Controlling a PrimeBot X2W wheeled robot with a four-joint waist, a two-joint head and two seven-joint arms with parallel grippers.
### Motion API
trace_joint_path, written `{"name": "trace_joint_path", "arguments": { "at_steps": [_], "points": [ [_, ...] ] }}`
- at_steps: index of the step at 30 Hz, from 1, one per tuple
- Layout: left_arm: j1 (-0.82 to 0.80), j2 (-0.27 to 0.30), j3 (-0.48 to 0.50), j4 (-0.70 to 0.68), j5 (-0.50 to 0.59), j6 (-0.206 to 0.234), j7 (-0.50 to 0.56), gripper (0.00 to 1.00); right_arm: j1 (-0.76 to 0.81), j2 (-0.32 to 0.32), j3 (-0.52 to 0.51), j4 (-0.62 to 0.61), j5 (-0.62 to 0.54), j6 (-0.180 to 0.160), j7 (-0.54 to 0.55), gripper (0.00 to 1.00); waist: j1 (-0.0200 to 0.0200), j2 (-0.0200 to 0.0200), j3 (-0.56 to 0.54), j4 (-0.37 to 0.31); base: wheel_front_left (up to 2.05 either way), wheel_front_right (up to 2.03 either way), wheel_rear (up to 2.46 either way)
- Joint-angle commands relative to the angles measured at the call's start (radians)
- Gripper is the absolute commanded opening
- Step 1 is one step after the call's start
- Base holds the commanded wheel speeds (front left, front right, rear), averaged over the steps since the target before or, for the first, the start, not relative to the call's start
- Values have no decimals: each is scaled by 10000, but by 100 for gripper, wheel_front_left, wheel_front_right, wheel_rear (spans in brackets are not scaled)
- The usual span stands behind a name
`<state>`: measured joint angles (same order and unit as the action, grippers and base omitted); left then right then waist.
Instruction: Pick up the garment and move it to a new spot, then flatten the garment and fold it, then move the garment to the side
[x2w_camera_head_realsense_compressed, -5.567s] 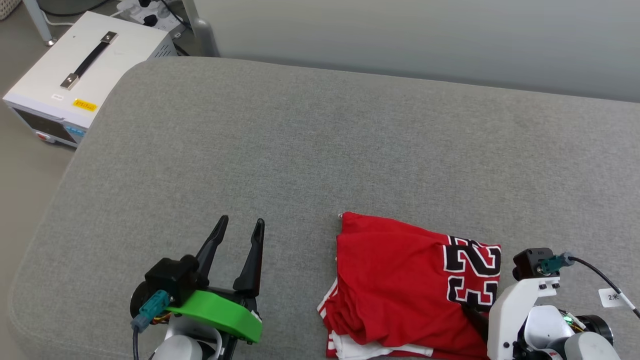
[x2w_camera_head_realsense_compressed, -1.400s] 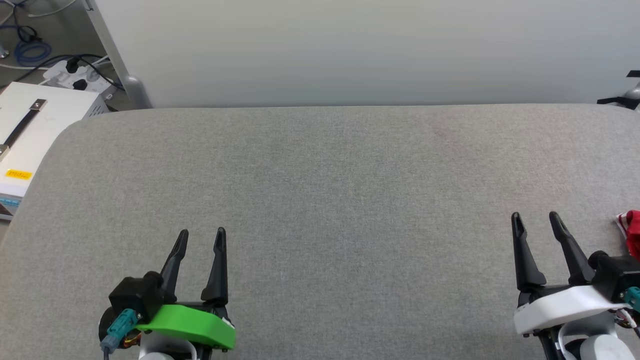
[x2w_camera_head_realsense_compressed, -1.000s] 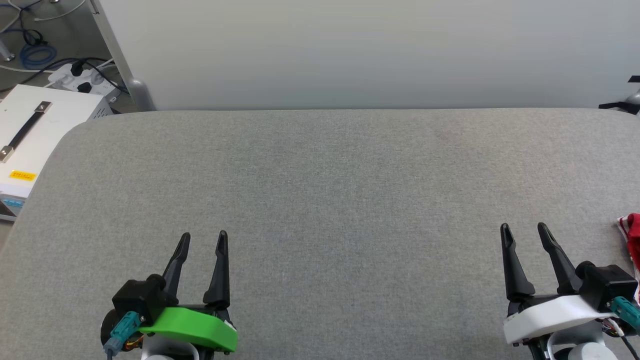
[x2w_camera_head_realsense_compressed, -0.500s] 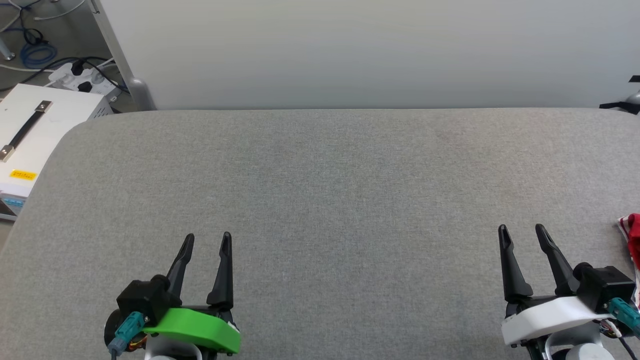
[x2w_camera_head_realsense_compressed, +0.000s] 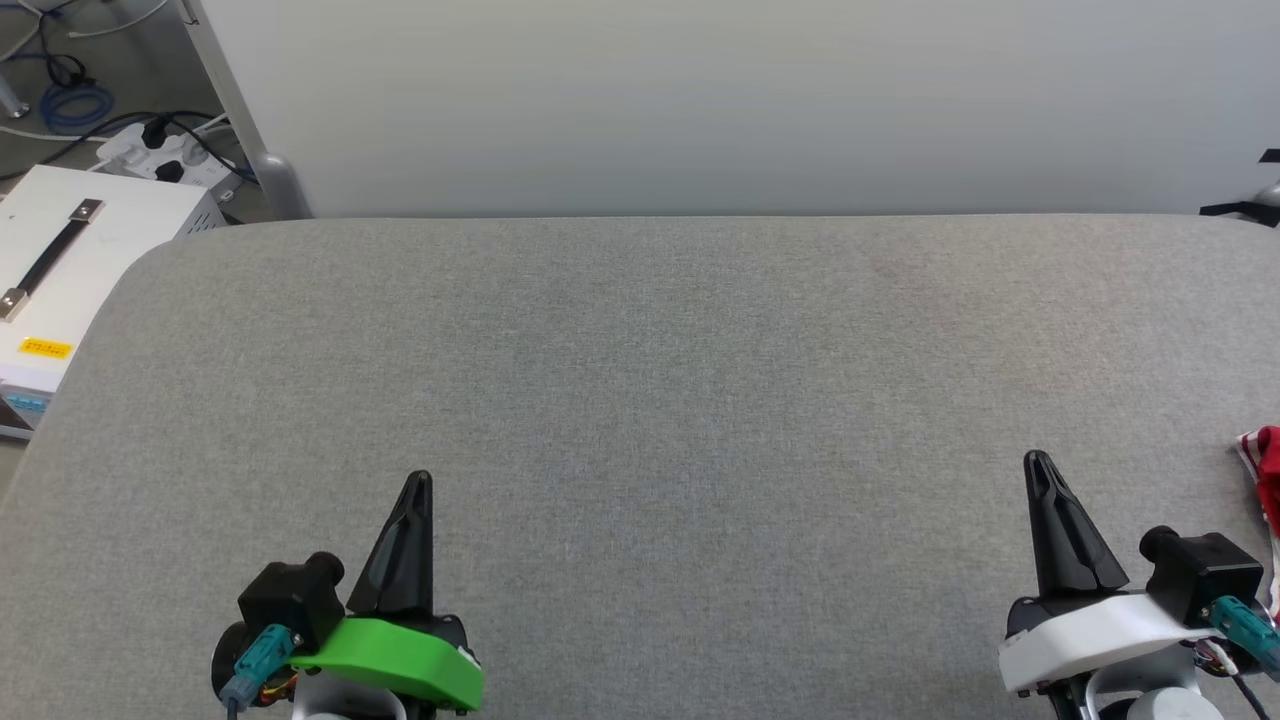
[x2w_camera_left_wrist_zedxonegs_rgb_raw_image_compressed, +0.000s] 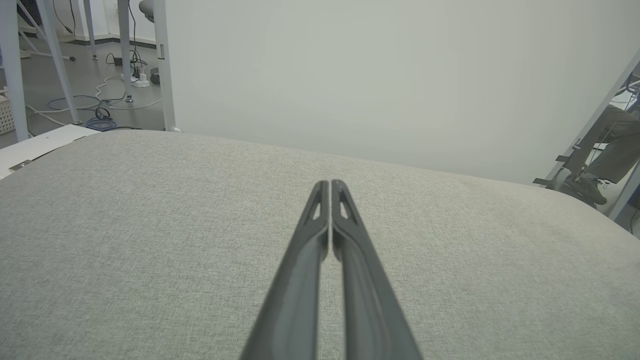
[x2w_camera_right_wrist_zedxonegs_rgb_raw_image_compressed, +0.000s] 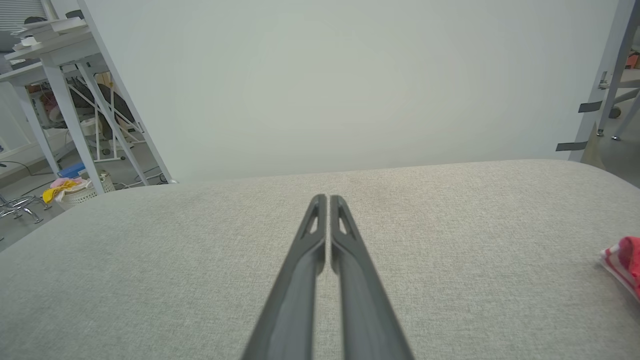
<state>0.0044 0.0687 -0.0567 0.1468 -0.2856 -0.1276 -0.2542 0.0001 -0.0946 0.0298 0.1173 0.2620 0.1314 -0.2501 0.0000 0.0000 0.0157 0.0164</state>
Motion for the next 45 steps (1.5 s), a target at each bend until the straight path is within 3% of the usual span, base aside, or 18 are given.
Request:
{"name": "trace_joint_path", "arguments": {
  "at_steps": [1, 45],
  "points": [
    [-1, -4, 9, -27, 54, 25, 50, 0, 0, 10, -4, -23, -52, 0, 44, 0, 0, 0, -2, -3, 0, 0, 0],
    [-16, -68, 207, -538, 1048, 469, 934, 0, -1, 164, -108, -431, -963, -3, 916, 0, 0, 0, -57, -60, 0, 0, 0]
  ]
}}
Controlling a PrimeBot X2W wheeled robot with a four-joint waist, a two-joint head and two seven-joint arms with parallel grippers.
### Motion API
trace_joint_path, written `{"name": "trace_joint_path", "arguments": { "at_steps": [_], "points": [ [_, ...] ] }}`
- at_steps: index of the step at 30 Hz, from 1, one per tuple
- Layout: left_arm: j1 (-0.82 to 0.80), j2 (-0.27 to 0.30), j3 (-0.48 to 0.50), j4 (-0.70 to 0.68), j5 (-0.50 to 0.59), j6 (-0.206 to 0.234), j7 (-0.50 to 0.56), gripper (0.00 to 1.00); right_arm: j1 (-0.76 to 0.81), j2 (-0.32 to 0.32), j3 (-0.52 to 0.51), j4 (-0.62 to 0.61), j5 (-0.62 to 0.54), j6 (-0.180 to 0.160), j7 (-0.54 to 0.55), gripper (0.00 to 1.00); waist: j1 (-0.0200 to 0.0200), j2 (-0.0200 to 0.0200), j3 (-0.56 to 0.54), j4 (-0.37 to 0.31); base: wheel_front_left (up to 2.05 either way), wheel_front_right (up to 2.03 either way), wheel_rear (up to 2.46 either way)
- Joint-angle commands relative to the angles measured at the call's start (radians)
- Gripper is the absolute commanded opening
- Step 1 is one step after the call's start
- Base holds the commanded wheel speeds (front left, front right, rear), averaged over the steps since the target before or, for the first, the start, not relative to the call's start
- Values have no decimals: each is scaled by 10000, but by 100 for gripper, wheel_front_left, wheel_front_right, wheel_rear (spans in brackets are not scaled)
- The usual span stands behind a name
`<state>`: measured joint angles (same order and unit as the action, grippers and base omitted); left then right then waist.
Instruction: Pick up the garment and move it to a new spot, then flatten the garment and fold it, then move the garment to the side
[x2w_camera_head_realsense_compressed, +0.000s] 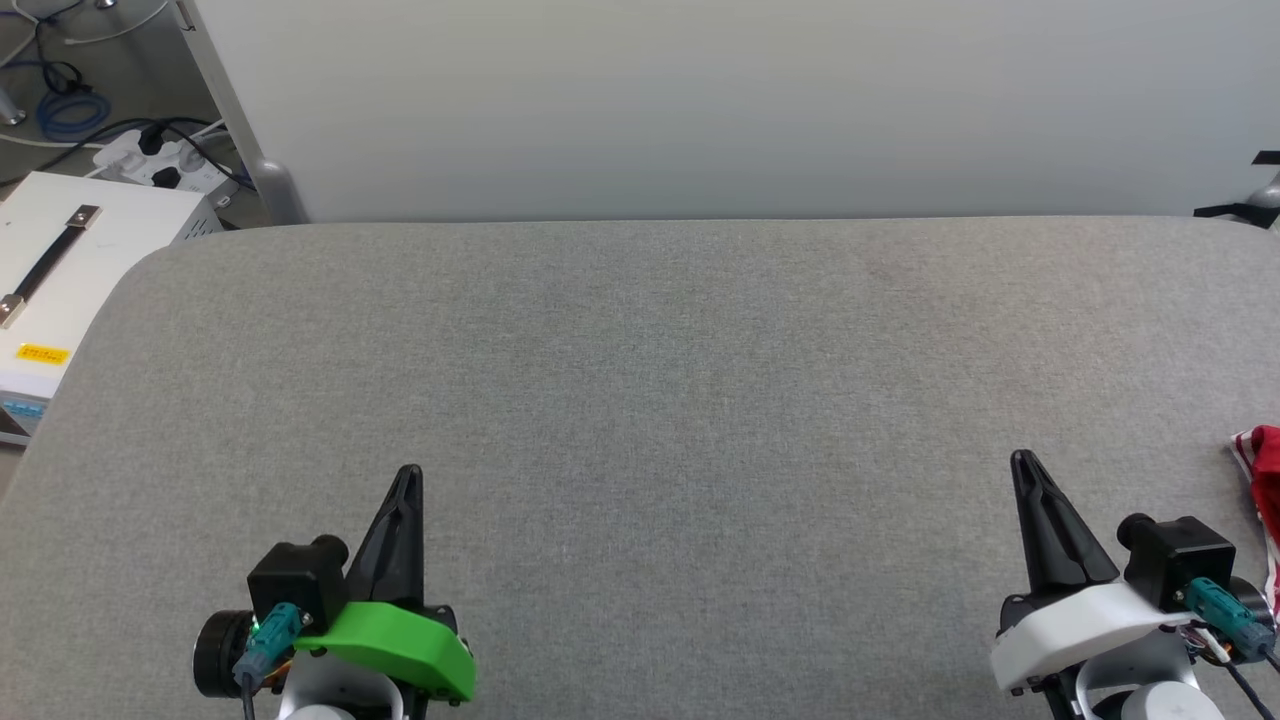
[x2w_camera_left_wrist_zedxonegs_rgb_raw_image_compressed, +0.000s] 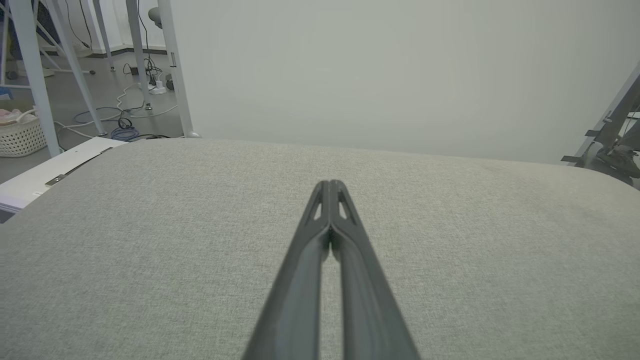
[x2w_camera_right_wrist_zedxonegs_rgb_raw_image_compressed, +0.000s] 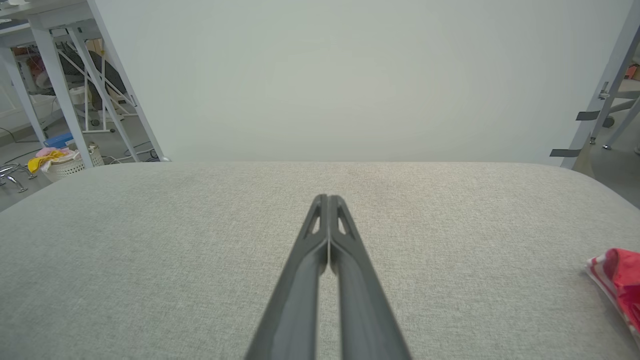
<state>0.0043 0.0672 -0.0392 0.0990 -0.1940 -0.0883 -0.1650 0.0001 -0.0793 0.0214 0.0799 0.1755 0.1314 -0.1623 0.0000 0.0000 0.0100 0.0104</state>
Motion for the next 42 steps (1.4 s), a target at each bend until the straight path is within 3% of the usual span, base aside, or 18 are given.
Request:
{"name": "trace_joint_path", "arguments": {
  "at_steps": [1, 42],
  "points": [
    [-15, -54, 37, -71, 152, 85, 60, 0, -1, 14, -26, -65, -116, -3, 55, 0, 0, 0, -2, -2, 0, 0, 0],
    [-29, -114, 220, -547, 1076, 498, 882, 0, -1, 157, -123, -445, -964, -5, 866, 0, 0, 0, -53, -55, 0, 0, 0]
  ]
}}
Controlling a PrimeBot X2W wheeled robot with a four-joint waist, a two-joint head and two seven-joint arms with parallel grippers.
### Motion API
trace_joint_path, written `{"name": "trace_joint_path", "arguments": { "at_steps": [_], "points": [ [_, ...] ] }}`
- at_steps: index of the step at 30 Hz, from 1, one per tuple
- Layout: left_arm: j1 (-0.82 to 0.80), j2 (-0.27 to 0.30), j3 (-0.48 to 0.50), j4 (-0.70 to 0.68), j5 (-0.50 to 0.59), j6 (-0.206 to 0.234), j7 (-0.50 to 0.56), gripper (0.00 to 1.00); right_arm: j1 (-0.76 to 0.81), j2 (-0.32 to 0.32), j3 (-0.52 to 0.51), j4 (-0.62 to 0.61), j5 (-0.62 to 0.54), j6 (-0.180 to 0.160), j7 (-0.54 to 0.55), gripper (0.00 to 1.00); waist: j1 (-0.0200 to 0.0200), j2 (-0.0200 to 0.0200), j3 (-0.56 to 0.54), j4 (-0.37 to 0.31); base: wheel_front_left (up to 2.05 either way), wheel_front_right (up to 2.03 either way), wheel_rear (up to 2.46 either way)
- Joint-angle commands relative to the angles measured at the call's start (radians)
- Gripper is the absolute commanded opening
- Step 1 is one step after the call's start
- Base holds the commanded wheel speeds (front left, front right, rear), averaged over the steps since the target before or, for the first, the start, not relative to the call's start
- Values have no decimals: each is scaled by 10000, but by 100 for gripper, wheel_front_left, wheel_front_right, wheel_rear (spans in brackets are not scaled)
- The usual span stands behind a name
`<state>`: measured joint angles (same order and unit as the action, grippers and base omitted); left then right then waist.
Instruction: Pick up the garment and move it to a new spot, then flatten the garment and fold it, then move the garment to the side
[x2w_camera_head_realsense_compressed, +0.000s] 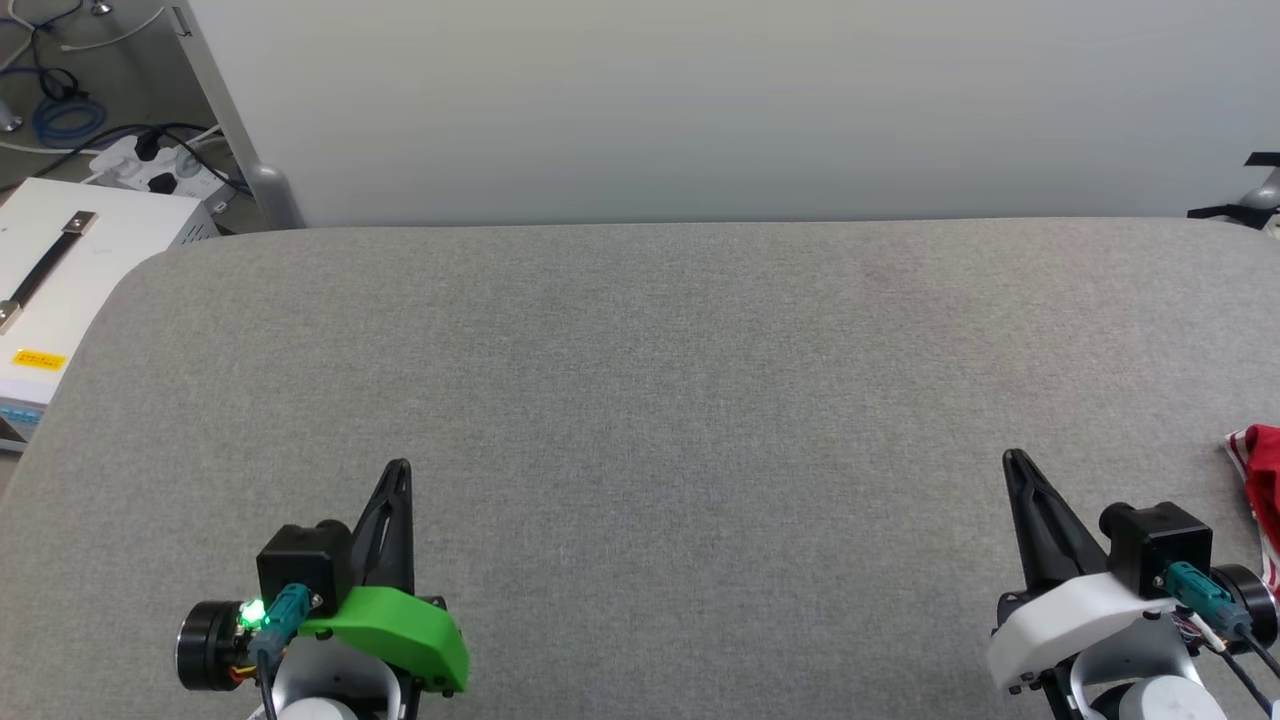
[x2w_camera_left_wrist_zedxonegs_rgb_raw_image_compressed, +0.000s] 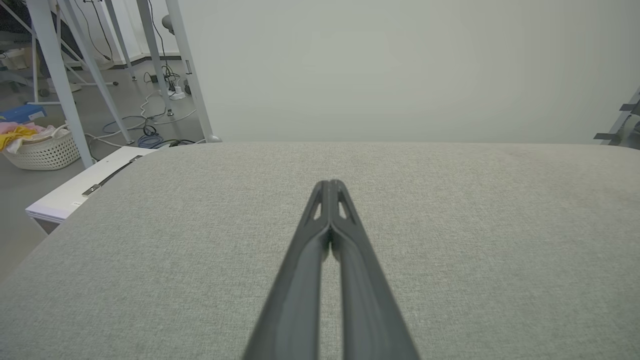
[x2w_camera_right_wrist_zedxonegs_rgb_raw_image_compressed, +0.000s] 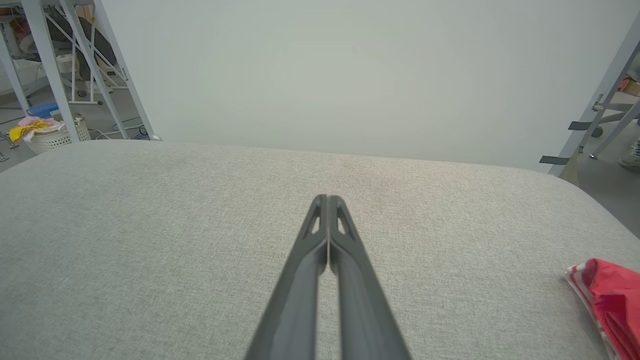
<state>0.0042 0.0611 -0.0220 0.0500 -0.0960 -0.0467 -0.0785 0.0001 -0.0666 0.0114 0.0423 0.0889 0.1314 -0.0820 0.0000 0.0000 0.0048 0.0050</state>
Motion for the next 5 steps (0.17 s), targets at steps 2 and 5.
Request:
{"name": "trace_joint_path", "arguments": {
  "at_steps": [2, 5],
  "points": [
    [-29, -55, 57, -79, 142, 102, 58, 0, -1, 37, -28, -87, -139, -5, 102, 0, 0, 0, -3, -2, 0, 0, 0],
    [-30, -60, 71, -115, 212, 133, 120, 0, -1, 48, -36, -116, -203, -5, 163, 0, 0, 0, -7, -7, 0, 0, 0]
  ]
}}
